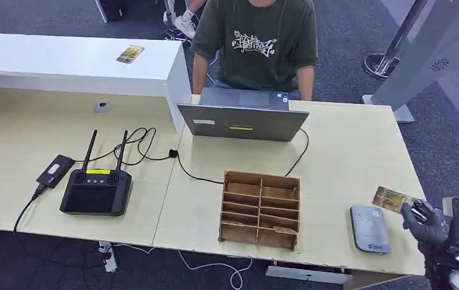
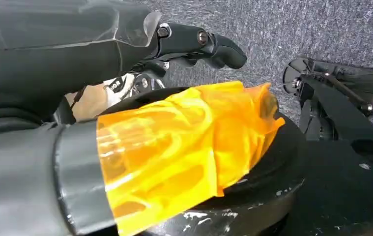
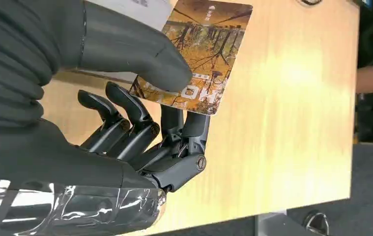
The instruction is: Pass the card to the sensor for recognition and then transmit it.
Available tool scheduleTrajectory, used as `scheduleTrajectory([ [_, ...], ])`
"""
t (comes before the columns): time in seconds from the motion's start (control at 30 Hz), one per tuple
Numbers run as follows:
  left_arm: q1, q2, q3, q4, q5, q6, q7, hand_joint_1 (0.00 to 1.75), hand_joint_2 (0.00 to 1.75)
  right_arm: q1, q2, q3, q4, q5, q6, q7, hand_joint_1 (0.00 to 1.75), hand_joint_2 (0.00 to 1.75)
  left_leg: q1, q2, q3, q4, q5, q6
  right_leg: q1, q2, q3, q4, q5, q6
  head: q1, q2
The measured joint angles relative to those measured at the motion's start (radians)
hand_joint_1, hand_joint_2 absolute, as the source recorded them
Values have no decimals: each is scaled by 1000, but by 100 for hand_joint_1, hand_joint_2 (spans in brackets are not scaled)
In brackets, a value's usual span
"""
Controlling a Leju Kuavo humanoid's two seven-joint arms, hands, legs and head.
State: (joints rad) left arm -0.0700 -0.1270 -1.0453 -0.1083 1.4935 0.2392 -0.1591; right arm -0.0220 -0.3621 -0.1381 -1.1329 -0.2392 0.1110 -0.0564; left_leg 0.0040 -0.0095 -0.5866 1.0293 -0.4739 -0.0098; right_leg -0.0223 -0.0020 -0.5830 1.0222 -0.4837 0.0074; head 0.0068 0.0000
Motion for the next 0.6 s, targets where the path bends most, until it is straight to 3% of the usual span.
scheduleTrajectory([
  [0.6,1,0,8,0,0,0,0,0,0,57,33,-23,-13,24,23,13,175,175,0,0,0,0,0,0,0,0,0,0,0,0,0,0],
])
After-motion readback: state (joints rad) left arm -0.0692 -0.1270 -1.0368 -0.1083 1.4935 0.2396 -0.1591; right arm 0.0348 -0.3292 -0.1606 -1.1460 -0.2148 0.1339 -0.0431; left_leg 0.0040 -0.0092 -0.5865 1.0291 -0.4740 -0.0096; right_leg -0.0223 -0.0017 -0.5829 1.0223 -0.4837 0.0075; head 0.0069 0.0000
